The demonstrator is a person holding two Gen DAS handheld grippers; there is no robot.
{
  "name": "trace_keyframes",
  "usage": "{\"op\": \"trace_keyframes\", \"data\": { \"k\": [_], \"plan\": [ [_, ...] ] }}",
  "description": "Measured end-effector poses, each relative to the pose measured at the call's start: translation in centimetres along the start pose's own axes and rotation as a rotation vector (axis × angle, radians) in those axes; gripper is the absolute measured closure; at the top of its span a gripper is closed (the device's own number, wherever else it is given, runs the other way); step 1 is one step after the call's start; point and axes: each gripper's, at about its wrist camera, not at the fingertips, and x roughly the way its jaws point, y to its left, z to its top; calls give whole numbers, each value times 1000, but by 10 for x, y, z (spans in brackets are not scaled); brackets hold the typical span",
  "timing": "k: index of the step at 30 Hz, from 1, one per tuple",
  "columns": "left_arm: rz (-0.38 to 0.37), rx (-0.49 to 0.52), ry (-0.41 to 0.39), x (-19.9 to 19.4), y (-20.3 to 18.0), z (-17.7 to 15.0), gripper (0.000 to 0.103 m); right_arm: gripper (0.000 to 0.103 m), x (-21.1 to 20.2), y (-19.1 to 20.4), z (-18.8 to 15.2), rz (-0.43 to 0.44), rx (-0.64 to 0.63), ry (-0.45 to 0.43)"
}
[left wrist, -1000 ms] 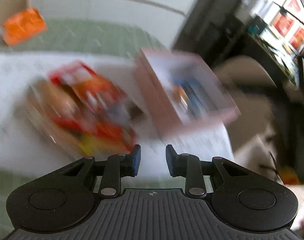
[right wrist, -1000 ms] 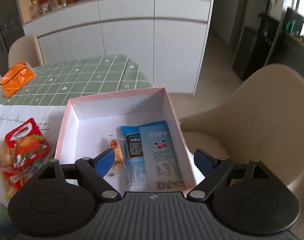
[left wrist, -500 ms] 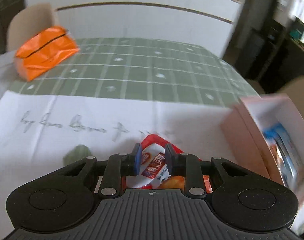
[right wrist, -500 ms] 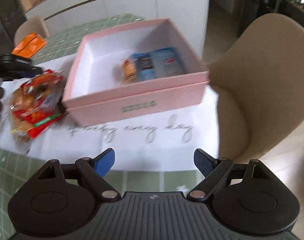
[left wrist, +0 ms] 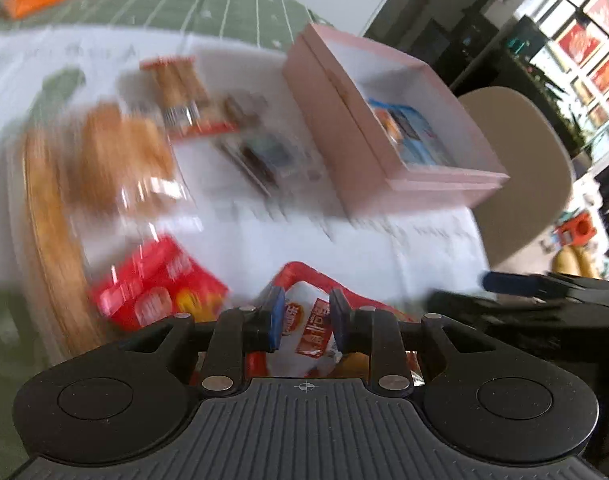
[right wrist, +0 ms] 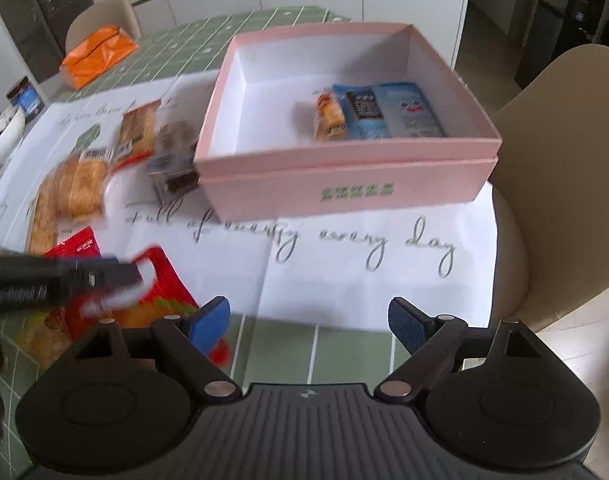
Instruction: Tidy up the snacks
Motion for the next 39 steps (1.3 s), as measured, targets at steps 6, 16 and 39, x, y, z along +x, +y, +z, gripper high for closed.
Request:
{"op": "trace_keyframes", "data": {
  "k": [6, 16, 39],
  "plan": [
    [-61, 20, 54, 4, -26, -32, 75, 16, -11, 4, -19, 2, -22, 17],
    [-17, 27, 35, -20, -27, -51, 75, 14, -23, -7, -47, 8, -18, 36],
    [-61, 117, 78, 34, -81, -33, 60, 14, -31, -60, -62, -127, 143, 72]
  ]
}}
